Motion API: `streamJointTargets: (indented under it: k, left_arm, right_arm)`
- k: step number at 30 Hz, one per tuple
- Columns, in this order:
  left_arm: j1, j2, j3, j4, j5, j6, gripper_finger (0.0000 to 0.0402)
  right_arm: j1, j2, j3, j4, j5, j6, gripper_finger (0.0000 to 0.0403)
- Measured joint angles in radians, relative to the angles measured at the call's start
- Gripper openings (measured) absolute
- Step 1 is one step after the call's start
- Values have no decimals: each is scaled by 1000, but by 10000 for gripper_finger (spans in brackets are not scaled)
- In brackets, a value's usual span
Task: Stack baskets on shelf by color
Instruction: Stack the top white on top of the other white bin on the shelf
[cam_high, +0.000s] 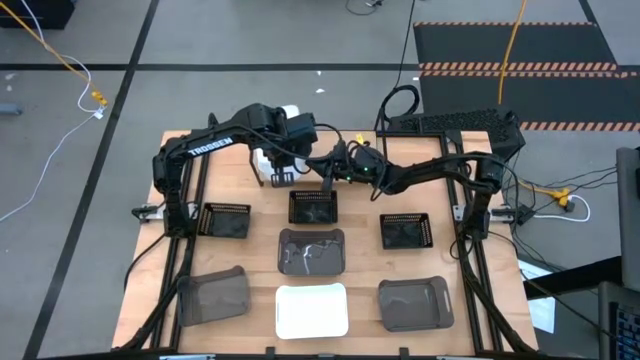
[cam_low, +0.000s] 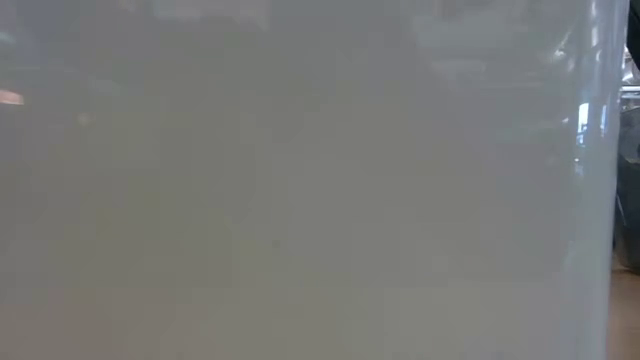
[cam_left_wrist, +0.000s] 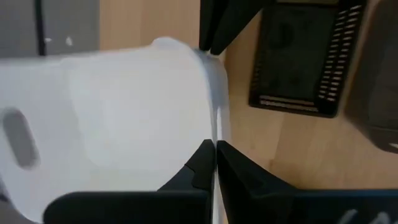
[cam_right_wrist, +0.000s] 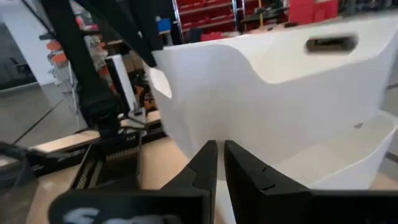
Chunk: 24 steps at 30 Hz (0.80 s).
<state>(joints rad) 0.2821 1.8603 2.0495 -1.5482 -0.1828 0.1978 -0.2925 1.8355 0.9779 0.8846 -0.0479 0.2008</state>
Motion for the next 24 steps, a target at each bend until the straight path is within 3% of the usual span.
streamJointTargets:
  k: [17,24]
  left_arm:
    - [48,0,-2,11,-7,58,9]
    - [78,2,-111,45,-48,84,10]
  right_arm:
    - [12,75,13,20,49,-5,22]
    - [10,71,13,14,52,-23,22]
